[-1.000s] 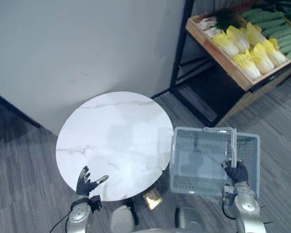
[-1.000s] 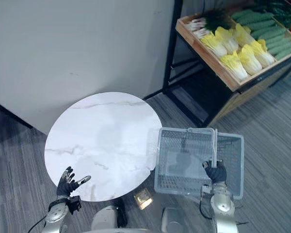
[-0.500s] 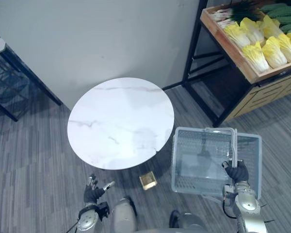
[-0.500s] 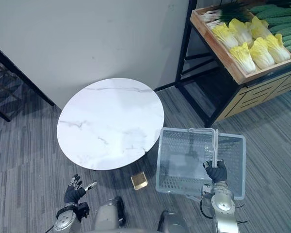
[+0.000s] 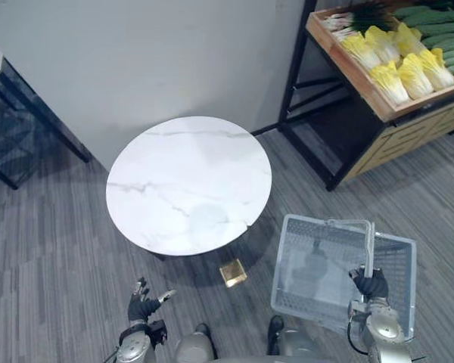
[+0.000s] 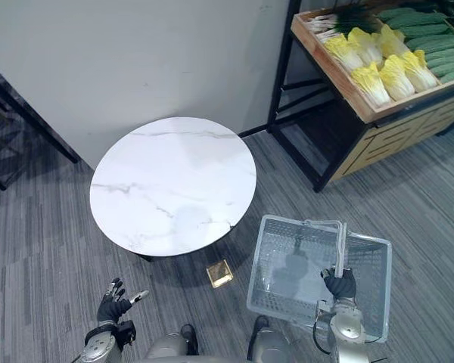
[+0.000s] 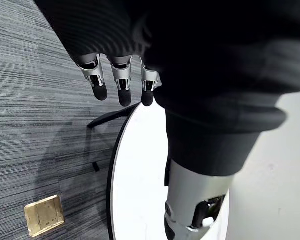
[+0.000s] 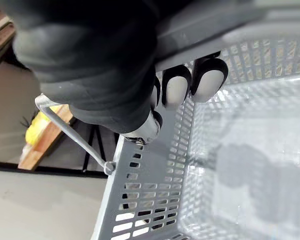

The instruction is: Pick vegetable in the basket

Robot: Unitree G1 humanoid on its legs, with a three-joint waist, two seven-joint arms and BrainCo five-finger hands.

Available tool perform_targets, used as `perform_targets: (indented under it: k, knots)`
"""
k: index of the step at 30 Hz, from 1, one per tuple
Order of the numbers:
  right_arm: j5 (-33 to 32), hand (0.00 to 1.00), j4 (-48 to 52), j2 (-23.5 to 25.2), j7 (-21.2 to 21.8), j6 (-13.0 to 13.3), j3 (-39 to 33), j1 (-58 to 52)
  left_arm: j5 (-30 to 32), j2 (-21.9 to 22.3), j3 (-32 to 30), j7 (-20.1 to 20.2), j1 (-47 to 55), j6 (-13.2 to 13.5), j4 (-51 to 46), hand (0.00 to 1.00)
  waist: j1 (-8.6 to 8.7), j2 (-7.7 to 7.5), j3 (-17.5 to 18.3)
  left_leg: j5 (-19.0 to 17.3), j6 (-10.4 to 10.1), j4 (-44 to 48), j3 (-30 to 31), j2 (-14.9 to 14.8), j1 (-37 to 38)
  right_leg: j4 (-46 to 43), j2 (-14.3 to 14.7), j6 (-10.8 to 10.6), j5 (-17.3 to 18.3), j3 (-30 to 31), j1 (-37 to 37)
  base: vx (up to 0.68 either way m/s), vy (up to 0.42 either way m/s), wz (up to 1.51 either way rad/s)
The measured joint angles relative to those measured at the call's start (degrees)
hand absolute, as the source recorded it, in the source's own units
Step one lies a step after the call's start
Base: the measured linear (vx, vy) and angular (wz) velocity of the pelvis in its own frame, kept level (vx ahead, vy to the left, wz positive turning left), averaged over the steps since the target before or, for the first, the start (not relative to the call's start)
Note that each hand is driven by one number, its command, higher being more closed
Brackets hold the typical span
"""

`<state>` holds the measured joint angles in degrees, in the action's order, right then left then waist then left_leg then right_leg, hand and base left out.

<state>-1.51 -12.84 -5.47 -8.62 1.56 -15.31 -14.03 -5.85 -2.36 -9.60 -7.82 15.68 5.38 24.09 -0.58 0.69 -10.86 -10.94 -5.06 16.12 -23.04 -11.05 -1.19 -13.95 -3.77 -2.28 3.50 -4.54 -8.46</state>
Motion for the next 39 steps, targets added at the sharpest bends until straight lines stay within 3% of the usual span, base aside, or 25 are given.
perform_targets:
  k: [2, 3, 5, 7, 9, 11, 15, 16, 17, 19, 20, 21, 22, 24, 26, 27, 28, 29, 30, 31, 33, 35, 36, 37, 39]
  knots:
    - [-0.01, 1.0, 1.65, 0.77, 0.0, 0.01, 0.05, 0.09, 0.22, -0.09, -0.07, -0.27, -0.22, -0.11, -0.02, 0.0, 0.05, -0.17, -0.11, -2.27, -0.24, 2.53, -4.05, -1.73, 0.05, 0.54, 1.52, -0.17, -0.82, 3.29, -1.85, -0.15, 0.056, -1.18]
    - [-0.01, 1.0, 1.9, 0.68, -0.09, 0.0, 0.04, 0.36, 0.36, -0.04, 0.02, -0.8, -0.72, -0.17, -0.12, 0.0, 0.24, -0.37, -0.25, -3.16, -0.37, 2.67, -7.09, -2.55, 0.8, 1.94, 0.99, 1.04, -0.14, 0.85, -1.94, -0.09, 0.08, -1.3]
    - [-0.03, 1.0, 1.96, 0.63, -0.2, 0.04, 0.07, 0.9, 0.52, -0.2, -0.01, -1.23, -1.2, -0.17, -0.45, 0.0, 0.78, -0.88, -0.43, -3.3, -0.5, 1.0, -11.83, -3.29, 3.12, 2.32, -2.22, 1.91, -0.45, -7.19, -2.22, -0.02, 0.069, -1.34]
    - [0.01, 1.0, 1.18, -0.33, -0.24, 0.07, 0.13, 2.52, 0.54, -0.62, -0.04, -1.26, -1.68, -0.17, -0.44, 0.0, 1.76, -1.25, -0.44, -3.78, -1.7, -0.4, -18.9, -3.49, 5.6, 1.83, -6.56, 4.7, -1.57, -20.62, -2.81, 0.06, 0.049, -1.49]
    - [0.08, 1.0, -1.19, -1.27, -0.24, 0.09, 0.23, 4.88, 0.54, -0.97, -0.06, -1.26, -1.98, -0.18, -0.38, 0.0, 1.76, -1.27, -0.45, -2.97, -2.54, -0.16, -23.46, -3.99, 7.24, 1.46, -7.91, 6.65, -3.41, -26.74, -3.18, 0.13, -0.001, -1.51]
    - [0.37, 1.0, -3.28, -2.42, -0.22, 0.08, 0.39, 7.12, 0.6, -1.37, 0.0, -1.19, -2.84, -0.28, 0.08, 0.0, 2.69, -1.07, -0.53, -2.88, -2.64, 0.09, -24.71, -4.15, 8.55, -0.13, -6.99, 5.74, -5.6, -25.69, -5.54, 0.2, -0.114, -1.61]
    - [0.39, 1.0, -3.86, -5.57, -0.23, -0.09, -0.13, 6.9, 1.57, -1.36, 2.06, -1.0, -6.6, -0.48, 1.53, 0.0, 6.27, 1.92, -0.77, -2.2, -3.5, 1.21, -24.02, -4.95, 12.55, -4.33, -5.09, 3.31, -1.37, -21.46, -5.86, 0.22, -0.091, -0.87]
    - [0.39, 1.0, -3.85, -5.58, -0.24, -0.09, -0.4, 6.5, 1.82, -1.52, 2.89, -0.98, -7.41, -0.48, 1.57, 0.0, 6.85, 1.91, -0.76, -1.6, -2.94, 3.48, -23.35, -5.39, 12.7, -5.42, -5.1, 3.12, -0.15, -20.46, -5.84, 0.31, -0.071, -0.76]
    - [0.36, 1.0, -3.85, -5.69, -0.36, -0.12, -0.69, 5.18, 1.94, -1.5, 4.14, -0.92, -8.86, -0.48, 2.22, 0.0, 6.9, 2.03, -0.84, 0.79, -0.52, 13.63, -21.13, -8.75, 11.5, -6.1, -4.21, 3.08, 1.69, -18.73, -4.55, 0.32, -0.077, -0.8]
    - [0.38, 1.0, -3.77, -5.64, -0.73, -0.29, -0.6, 4.53, 1.93, -1.61, 4.78, -0.91, -8.73, -0.52, 2.55, 0.0, 6.47, 2.3, -1.11, 5.25, 4.42, 22.18, -17.87, -11.69, 9.92, -5.33, -2.83, 3.39, 2.47, -17.07, -2.19, 0.28, -0.091, -0.81]
    - [0.4, 1.0, -3.7, -5.54, -1.35, -0.8, -0.35, 4.08, 1.93, -1.6, 5.04, -0.87, -7.61, -0.48, 2.43, 0.0, 6.08, 2.02, -1.37, 14.67, 6.06, 30.59, -10.6, -12.96, 6.76, -3.56, -1.93, 3.4, 3.26, -14.82, 1.21, 0.34, -0.036, -0.94]
    - [0.41, 1.0, -3.4, -5.54, -1.98, -0.89, -0.25, 4.06, 1.93, -1.26, 5.18, -0.96, -6.58, -0.46, 2.26, 0.0, 5.72, 1.81, -1.55, 7.86, 1.6, 37.78, -2.49, -11.31, 1.31, -1.79, -2.01, 3.4, 4.01, -12.46, 3.46, 0.32, 0.013, -0.9]
    - [0.39, 1.0, -3.25, -5.52, -2.55, -0.89, -0.34, 4.13, 1.93, -1.25, 5.24, -0.98, -6.44, -0.45, 2.18, 0.0, 5.35, 1.85, -1.53, 4.07, 1.05, 39.97, 0.48, -9.83, -1.96, -1.33, -2.16, 3.49, 4.74, -11.55, 4.01, 0.24, 0.076, -0.8]
    - [0.38, 1.0, -1.81, -5.0, -2.76, -0.89, -0.34, 4.22, 1.93, -1.28, 5.23, -1.1, -5.18, -0.48, 0.92, 0.0, 2.77, 1.66, -1.71, -3.02, 1.85, 37.93, 5.93, -4.71, -10.91, 0.37, -2.61, 2.64, 5.6, -7.05, 6.34, 0.31, 0.136, -0.97]
    - [0.44, 1.0, -0.47, -4.98, -2.69, -0.89, 0.13, 4.23, 1.97, -1.24, 5.28, -1.1, -2.74, -0.48, -1.76, 0.0, 1.56, 1.5, -2.44, -4.12, 2.26, 28.94, 7.69, -1.67, -16.06, 1.8, -3.67, 0.54, 6.91, -4.64, 9.94, 0.4, 0.237, -0.85]
    - [0.47, 1.0, 0.05, -5.77, -2.7, -0.85, 0.66, 4.12, 2.04, -1.08, 5.52, -1.14, -1.44, -0.48, -3.41, 0.0, 0.91, 1.78, -2.51, -3.03, 0.73, 18.89, 9.15, 0.51, -17.4, 2.08, -4.44, -1.49, 8.25, -3.14, 11.2, 0.45, 0.358, -1.02]
    - [0.5, 1.0, 0.73, -7.28, -2.64, -0.66, 1.39, 4.22, 2.1, -0.75, 5.48, -1.24, -0.38, -0.42, -4.74, 0.0, -0.61, 3.73, -2.44, 3.11, 1.14, 9.95, 11.22, 1.3, -16.96, 2.35, -3.51, -3.43, 9.67, -0.38, 12.45, 0.41, 0.344, -1.07]
    - [0.58, 1.0, 0.37, -6.95, -2.62, -0.73, 2.72, 4.77, 2.16, -0.77, 5.53, -1.51, -0.04, -0.46, -4.84, 0.0, -1.03, 2.55, -2.04, 2.39, 3.28, 10.42, 10.69, 2.97, -16.78, 3.21, -4.85, -3.79, 9.76, 1.68, 13.53, 0.49, 0.351, -0.69]
    - [0.62, 1.0, 0.62, -6.67, -2.56, -0.67, 3.75, 4.71, 2.2, -1.52, 5.48, -1.82, 0.11, -0.45, -5.4, 0.0, -0.66, 1.51, -1.23, 1.31, 3.26, 10.54, 10.27, 4.26, -16.93, 4.06, -6.09, -4.04, 9.93, 2.28, 13.68, 0.52, 0.306, -0.06]
    - [1.04, 1.0, 0.83, -6.76, -2.5, -0.21, 4.57, 5.39, 2.69, -2.43, 5.07, -2.28, -0.97, -0.42, -6.75, 0.0, -0.23, 0.08, -0.94, -1.36, 4.82, 12.61, 10.2, 6.13, -18.24, 4.26, -7.72, -4.64, 10.17, 3.04, 13.06, 0.59, 0.344, 0.15]
    - [1.91, 1.0, -0.07, -6.42, -2.29, -0.25, 4.68, 6.51, 3.33, -1.61, 5.02, -2.33, -2.65, -0.45, -6.83, 0.0, -0.74, -0.48, -1.05, -5.36, 7.22, 15.7, 9.09, 7.41, -17.84, -0.4, -9.56, -6.72, 10.67, 4.47, 12.56, 0.48, 0.293, -0.05]
    - [2.82, 1.0, -2.6, -5.77, -2.03, -0.48, 5.33, 7.94, 4.0, -0.86, 5.39, -2.39, -2.56, -0.5, -6.77, 0.0, -1.24, -0.51, -1.05, -8.38, 8.52, 15.21, 7.13, 8.69, -12.6, -19.25, -11.44, -11.65, 9.17, 6.6, 6.5, 0.46, 0.244, -0.17]
    - [3.34, 1.0, -3.91, -5.06, -1.48, -0.71, 6.14, 7.81, 4.35, -1.94, 6.81, -2.49, -2.85, -0.58, -6.81, 0.0, -0.81, -1.06, -1.07, -9.51, 8.94, 12.93, 7.36, 10.25, -7.94, -33.84, -12.25, -12.96, 6.39, 6.87, 1.39, 0.57, 0.164, 0.06]
    - [3.43, 1.0, -4.19, -4.6, -1.26, -0.99, 6.59, 7.73, 4.37, -2.49, 7.22, -2.67, -2.81, -0.58, -6.81, 0.0, -0.38, -1.16, -1.07, -9.87, 9.37, 11.45, 7.46, 10.73, -5.46, -39.34, -12.26, -11.08, 6.73, 6.5, -0.43, 0.58, 0.125, 0.12]
    - [4.27, 1.0, -4.24, -3.95, -1.07, -1.64, 8.21, 7.62, 4.37, -3.21, 8.22, -3.71, -3.31, -0.52, -6.81, 0.0, 0.02, -0.13, -1.21, -9.98, 9.59, 3.45, 8.13, 11.35, 4.74, -46.1, -11.9, -4.01, 10.32, -1.23, -6.6, 0.6, 0.06, -0.02]
